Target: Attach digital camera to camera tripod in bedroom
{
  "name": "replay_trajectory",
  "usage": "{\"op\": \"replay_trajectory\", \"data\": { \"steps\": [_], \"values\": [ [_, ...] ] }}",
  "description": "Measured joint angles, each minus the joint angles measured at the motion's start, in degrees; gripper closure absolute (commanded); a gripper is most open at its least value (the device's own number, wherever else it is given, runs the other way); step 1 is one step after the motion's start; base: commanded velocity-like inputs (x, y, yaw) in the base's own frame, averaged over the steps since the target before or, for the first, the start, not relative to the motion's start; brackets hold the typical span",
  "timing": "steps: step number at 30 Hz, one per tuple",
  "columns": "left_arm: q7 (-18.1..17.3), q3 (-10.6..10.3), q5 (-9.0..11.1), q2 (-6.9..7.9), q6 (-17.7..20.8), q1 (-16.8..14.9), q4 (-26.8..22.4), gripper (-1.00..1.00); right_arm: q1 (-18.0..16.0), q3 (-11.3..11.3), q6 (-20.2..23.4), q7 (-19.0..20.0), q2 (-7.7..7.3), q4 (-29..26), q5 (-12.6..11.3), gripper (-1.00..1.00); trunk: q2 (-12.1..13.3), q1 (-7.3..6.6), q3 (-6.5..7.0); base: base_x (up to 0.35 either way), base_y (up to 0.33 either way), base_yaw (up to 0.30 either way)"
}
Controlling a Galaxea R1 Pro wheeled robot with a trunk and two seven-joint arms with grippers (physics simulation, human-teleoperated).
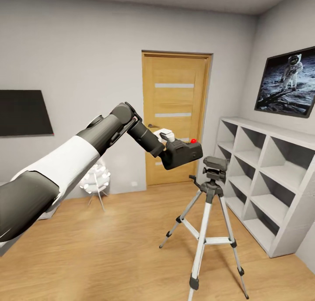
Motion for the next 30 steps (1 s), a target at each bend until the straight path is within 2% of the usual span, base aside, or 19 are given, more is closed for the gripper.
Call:
{"op": "replay_trajectory", "data": {
  "steps": [14,30],
  "values": [
    [0.0,0.0,0.0,0.0,0.0,0.0,0.0,1.0,0.0,0.0,0.0,0.0,0.0,0.0,0.0,-1.0,0.0,0.0,0.0,0.0,-0.254,0.271],
    [0.0,0.0,0.0,0.0,0.0,0.0,0.0,1.0,0.0,0.0,0.0,0.0,0.0,0.0,0.0,-1.0,0.0,0.0,0.0,0.0,-0.253,0.024]
  ]
}}
